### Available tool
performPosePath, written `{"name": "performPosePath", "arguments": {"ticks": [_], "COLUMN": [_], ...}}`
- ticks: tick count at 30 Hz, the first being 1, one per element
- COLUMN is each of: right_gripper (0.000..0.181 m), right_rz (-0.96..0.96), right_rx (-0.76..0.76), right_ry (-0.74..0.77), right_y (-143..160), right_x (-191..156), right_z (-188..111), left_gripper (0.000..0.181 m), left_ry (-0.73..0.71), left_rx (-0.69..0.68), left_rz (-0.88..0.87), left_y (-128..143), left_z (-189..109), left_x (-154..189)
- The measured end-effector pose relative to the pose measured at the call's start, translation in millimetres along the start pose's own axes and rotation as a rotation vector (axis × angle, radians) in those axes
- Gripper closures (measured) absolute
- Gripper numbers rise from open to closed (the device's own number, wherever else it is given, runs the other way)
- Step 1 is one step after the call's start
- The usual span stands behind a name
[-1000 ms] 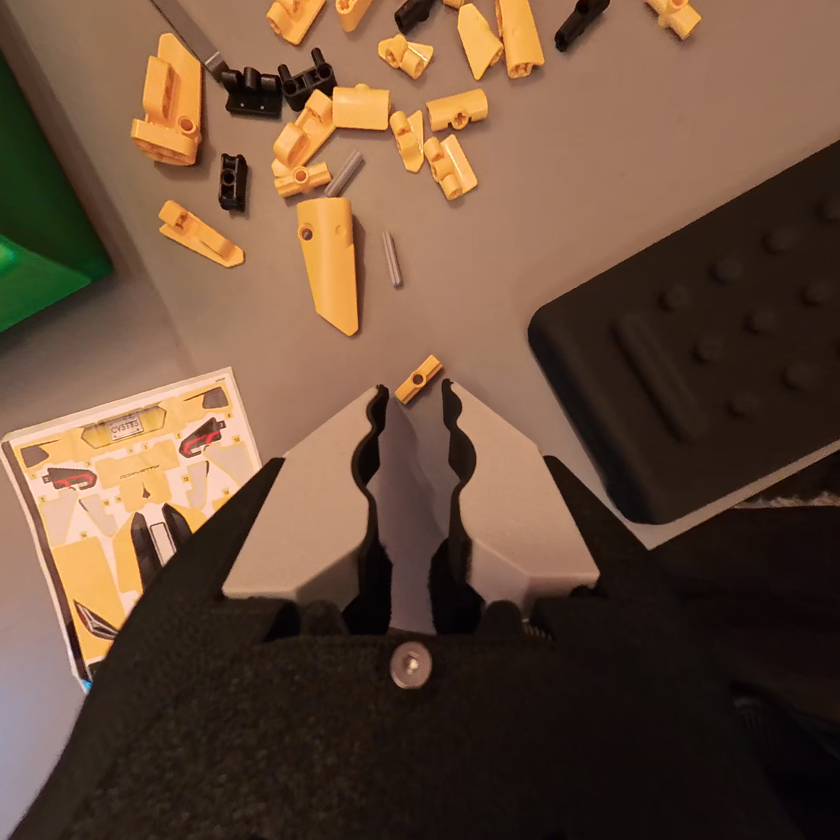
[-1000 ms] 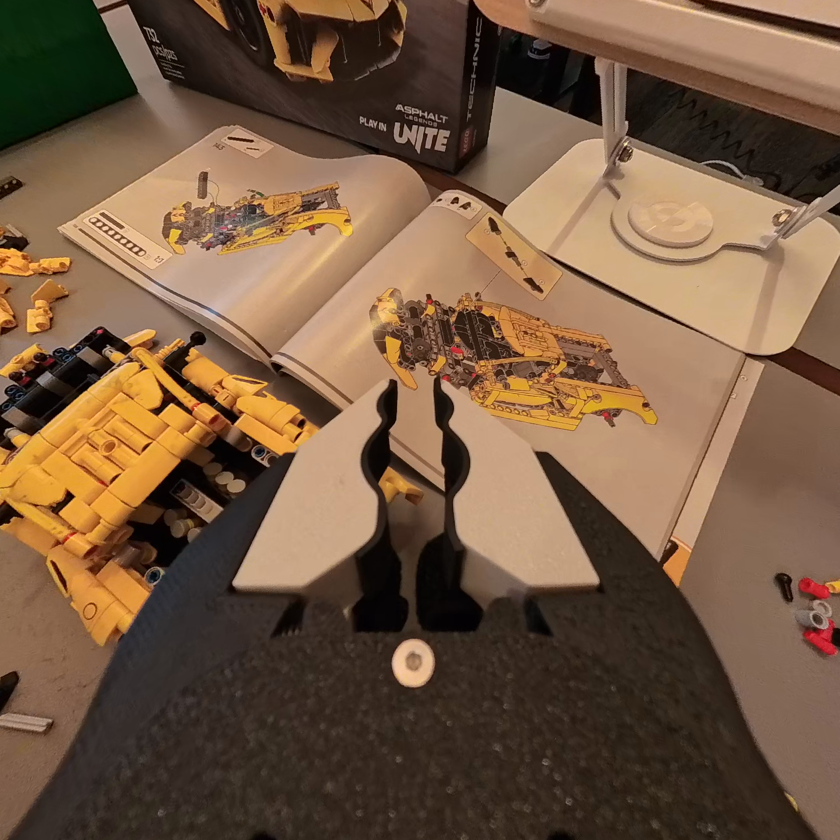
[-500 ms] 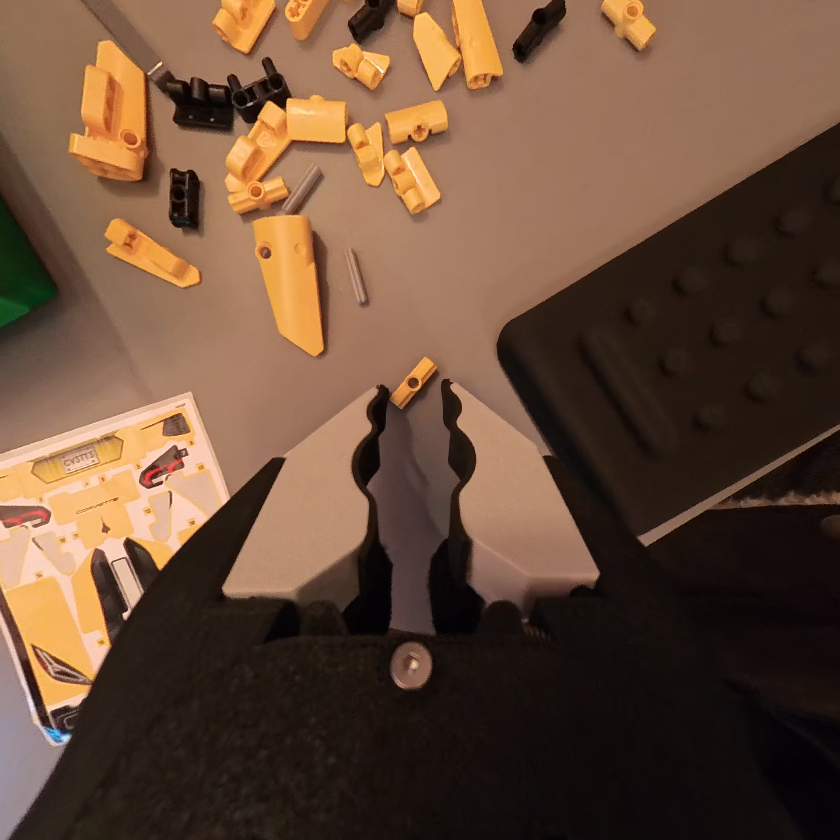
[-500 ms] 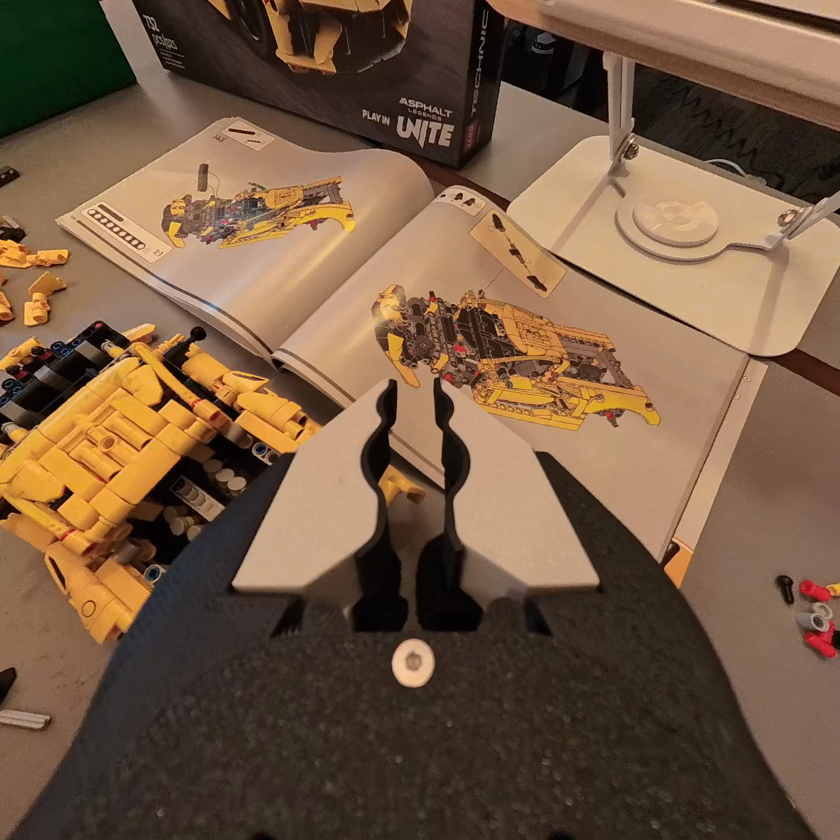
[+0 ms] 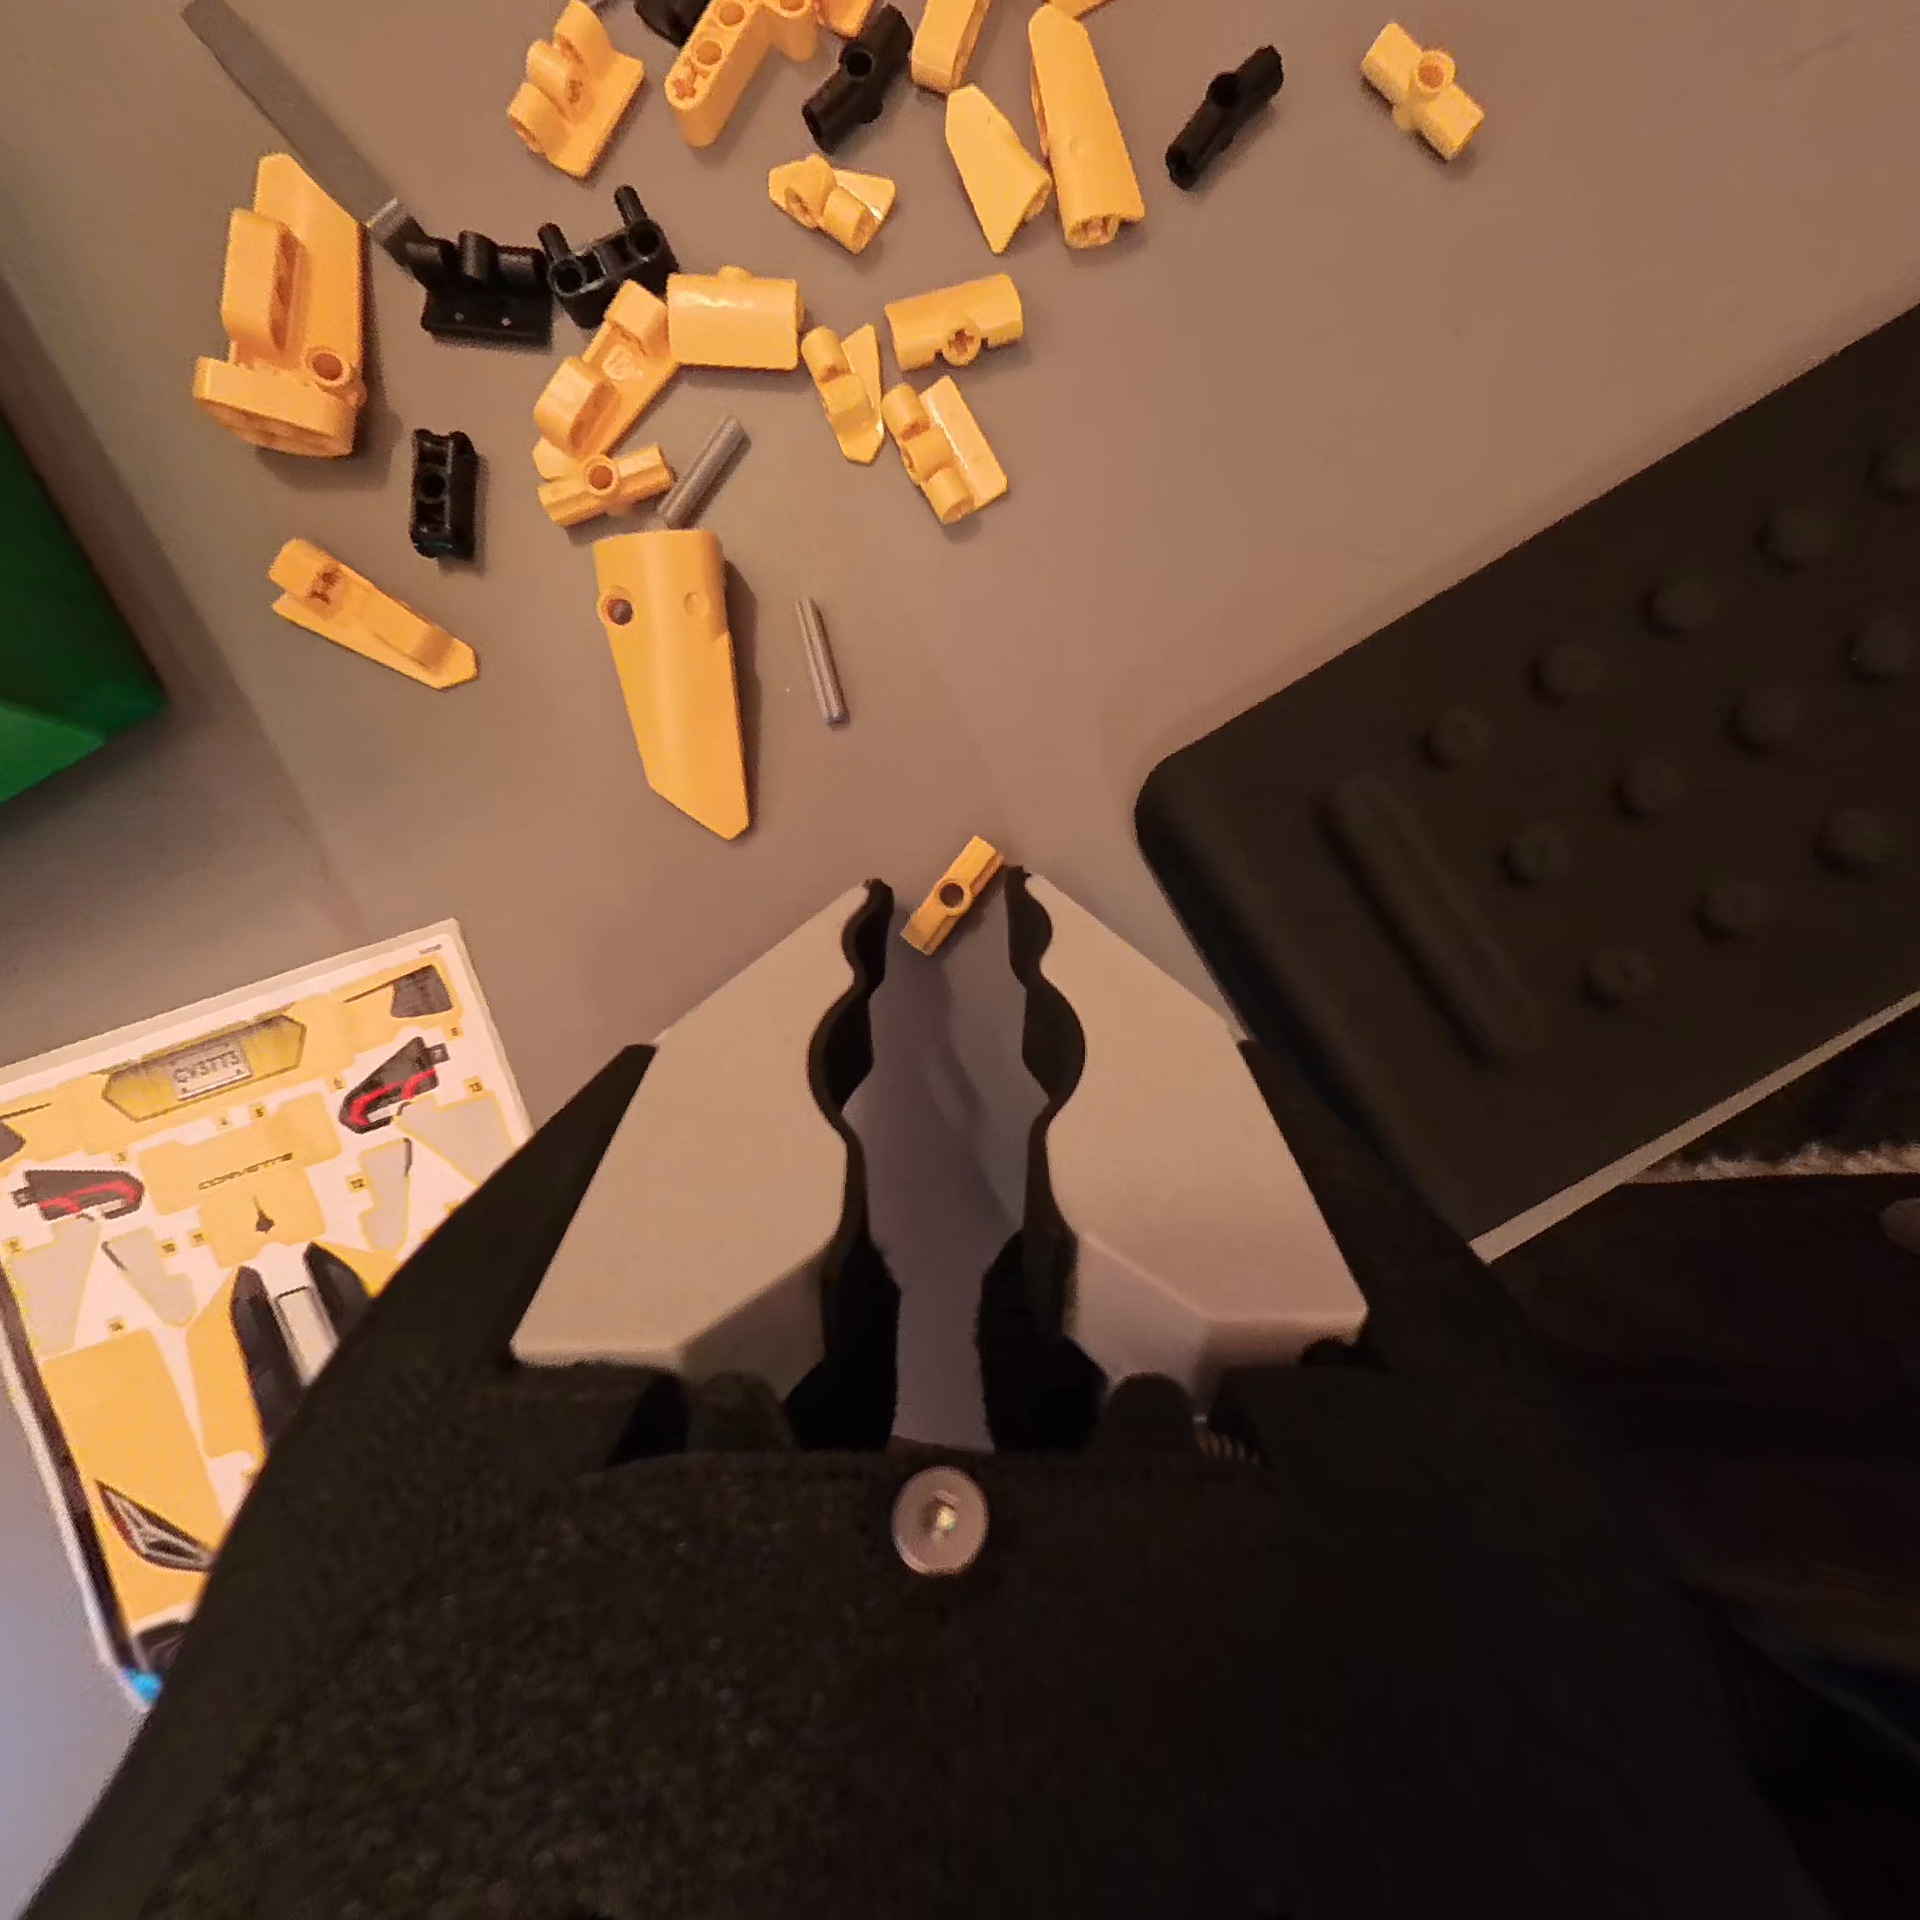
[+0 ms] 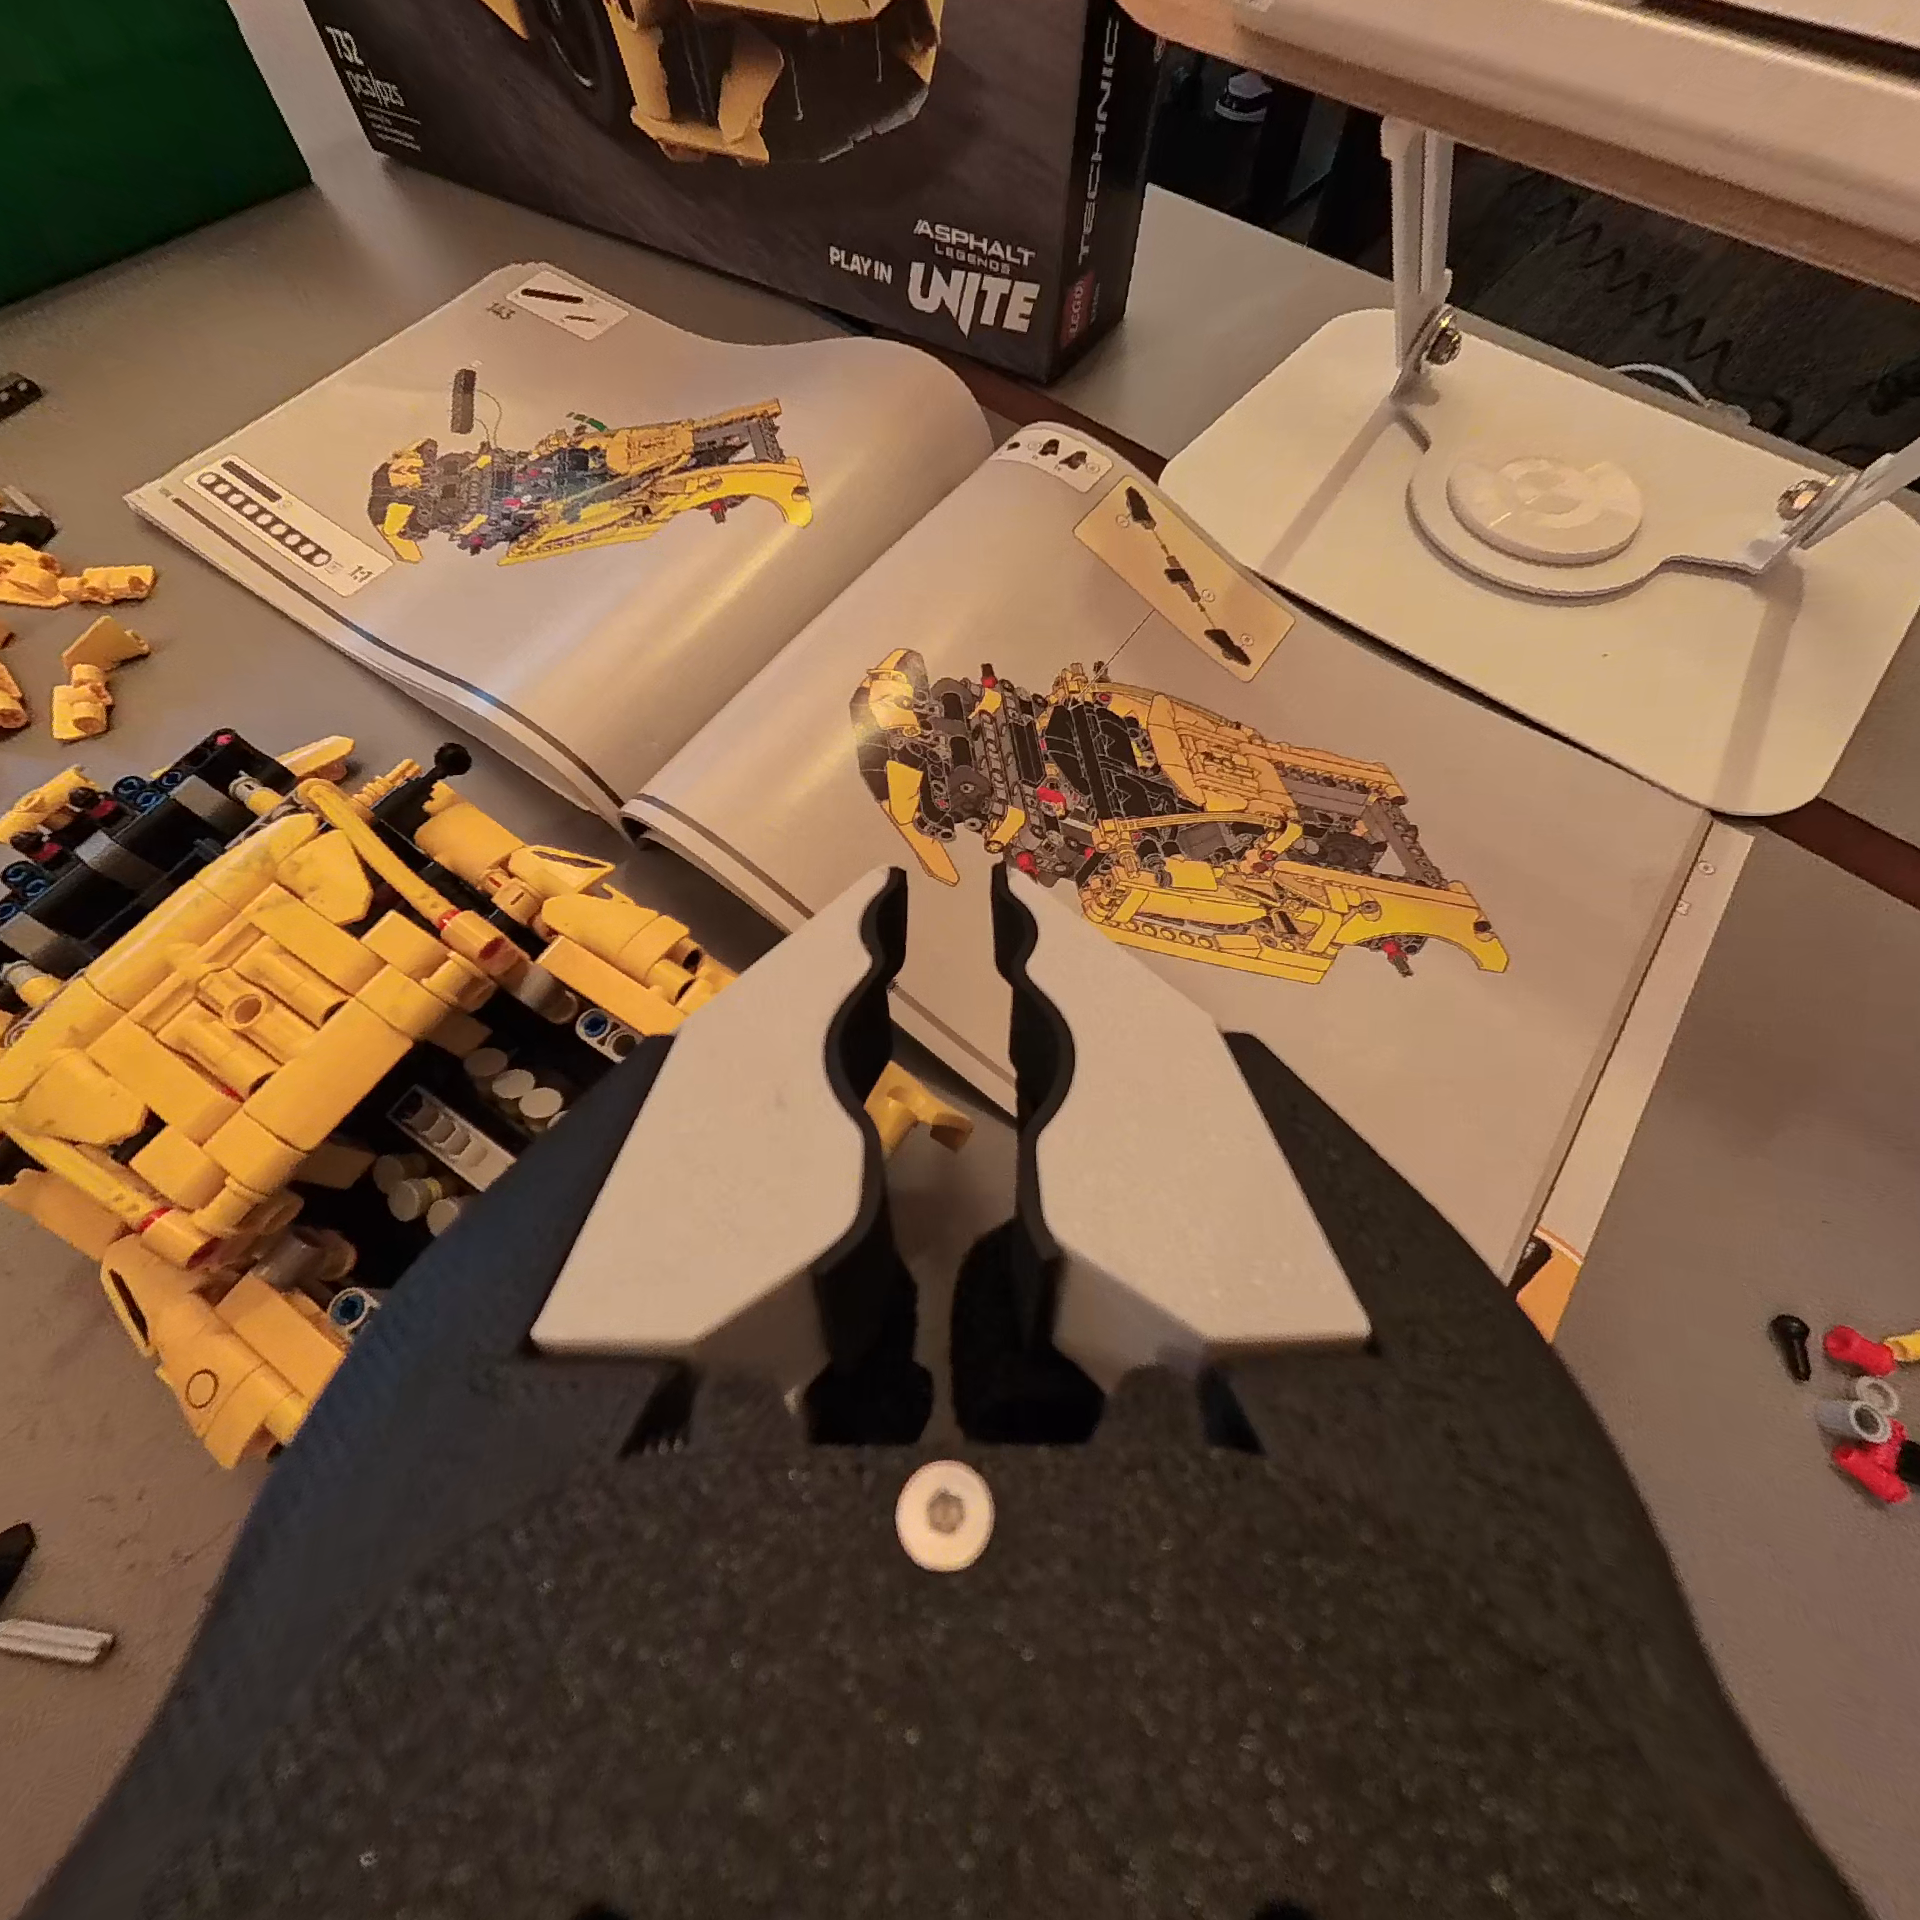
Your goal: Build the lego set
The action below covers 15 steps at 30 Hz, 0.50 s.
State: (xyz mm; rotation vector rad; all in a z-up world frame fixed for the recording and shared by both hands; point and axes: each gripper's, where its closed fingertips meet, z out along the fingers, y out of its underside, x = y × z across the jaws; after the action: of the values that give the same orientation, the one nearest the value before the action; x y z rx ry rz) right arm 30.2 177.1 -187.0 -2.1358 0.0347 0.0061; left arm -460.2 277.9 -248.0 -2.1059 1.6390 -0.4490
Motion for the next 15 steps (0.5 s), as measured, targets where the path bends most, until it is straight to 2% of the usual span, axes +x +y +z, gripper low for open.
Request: {"name": "performPosePath", "arguments": {"ticks": [7, 10, 15], "right_gripper": [0.166, 0.166, 0.166], "right_rz": [-0.002, -0.002, -0.003], "right_rx": [-0.002, -0.002, -0.002], "right_ry": [0.000, 0.000, 0.001], "right_y": [0, 0, 0], "right_x": [0, 0, 0], "right_z": [0, 0, 0], "left_gripper": [0.158, 0.157, 0.147], "left_ry": [-0.056, -0.137, -0.153], "left_rx": [0.028, 0.056, 0.146], "left_rz": [-0.013, -0.033, -0.106], "left_y": [-4, -9, -26], "left_z": [-3, -5, -6], "left_x": [-12, -27, -36]}}
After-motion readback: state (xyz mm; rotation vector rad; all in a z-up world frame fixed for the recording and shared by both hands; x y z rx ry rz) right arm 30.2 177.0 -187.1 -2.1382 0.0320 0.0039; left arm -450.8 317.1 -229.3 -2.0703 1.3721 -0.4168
